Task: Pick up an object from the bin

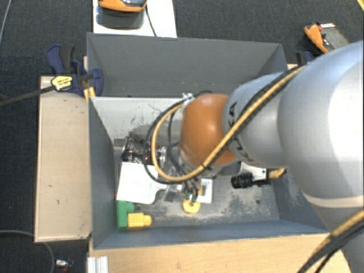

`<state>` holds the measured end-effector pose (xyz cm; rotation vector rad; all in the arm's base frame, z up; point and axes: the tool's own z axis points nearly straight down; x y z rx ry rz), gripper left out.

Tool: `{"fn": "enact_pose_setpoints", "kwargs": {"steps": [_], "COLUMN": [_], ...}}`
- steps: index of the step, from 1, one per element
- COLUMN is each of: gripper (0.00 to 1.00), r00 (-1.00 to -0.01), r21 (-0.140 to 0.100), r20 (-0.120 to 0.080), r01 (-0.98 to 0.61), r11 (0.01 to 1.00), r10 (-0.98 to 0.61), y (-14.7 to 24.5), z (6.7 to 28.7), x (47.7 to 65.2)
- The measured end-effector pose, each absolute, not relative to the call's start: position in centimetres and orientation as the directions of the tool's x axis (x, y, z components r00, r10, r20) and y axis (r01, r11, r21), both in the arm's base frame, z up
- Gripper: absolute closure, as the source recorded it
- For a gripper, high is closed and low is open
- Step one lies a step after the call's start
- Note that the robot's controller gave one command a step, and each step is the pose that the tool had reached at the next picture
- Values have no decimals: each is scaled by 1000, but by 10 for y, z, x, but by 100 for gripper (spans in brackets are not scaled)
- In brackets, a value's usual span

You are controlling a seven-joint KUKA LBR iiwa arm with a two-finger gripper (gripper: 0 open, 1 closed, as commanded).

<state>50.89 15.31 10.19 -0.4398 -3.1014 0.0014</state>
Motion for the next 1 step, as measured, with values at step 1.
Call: {"fn": "enact_pose_setpoints", "kwargs": {"steps": [1], "gripper": [100], "r00": [-961], "r21": [5], "r20": [-2], "r01": [277], "r11": [961], "r10": [277], "y": [154], "z": [145], "x": [512]}}
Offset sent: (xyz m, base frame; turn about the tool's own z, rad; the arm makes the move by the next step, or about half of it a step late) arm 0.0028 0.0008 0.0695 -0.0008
